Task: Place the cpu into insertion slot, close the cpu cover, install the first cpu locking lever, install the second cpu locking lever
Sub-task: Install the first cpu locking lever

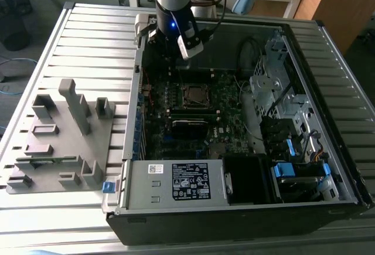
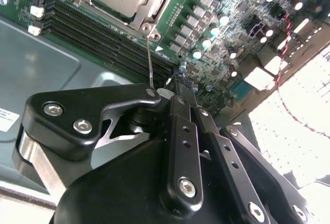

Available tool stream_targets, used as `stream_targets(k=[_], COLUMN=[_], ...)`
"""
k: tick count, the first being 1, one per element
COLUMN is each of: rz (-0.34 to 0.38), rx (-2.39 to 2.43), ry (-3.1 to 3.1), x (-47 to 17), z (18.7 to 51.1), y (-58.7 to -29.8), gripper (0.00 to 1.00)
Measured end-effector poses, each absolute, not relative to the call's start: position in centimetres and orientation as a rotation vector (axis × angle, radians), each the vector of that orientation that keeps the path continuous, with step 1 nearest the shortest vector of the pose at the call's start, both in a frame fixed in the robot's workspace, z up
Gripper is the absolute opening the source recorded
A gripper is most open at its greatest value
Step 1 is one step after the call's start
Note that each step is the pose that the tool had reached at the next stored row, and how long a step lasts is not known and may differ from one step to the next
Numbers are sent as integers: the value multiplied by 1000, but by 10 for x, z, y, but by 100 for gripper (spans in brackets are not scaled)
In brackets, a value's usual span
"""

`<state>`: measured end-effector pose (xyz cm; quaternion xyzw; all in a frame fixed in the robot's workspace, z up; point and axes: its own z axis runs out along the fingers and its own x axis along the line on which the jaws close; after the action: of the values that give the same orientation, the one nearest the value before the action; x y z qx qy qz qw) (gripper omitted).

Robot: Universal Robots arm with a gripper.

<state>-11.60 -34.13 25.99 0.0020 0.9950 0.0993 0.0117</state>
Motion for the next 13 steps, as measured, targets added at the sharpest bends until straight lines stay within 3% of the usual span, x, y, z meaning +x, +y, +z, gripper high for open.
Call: stream_targets(k=[13], rz=[351], rx=[5], ry=[3099], x=[-116], z=[256], y=[-342], gripper=[11])
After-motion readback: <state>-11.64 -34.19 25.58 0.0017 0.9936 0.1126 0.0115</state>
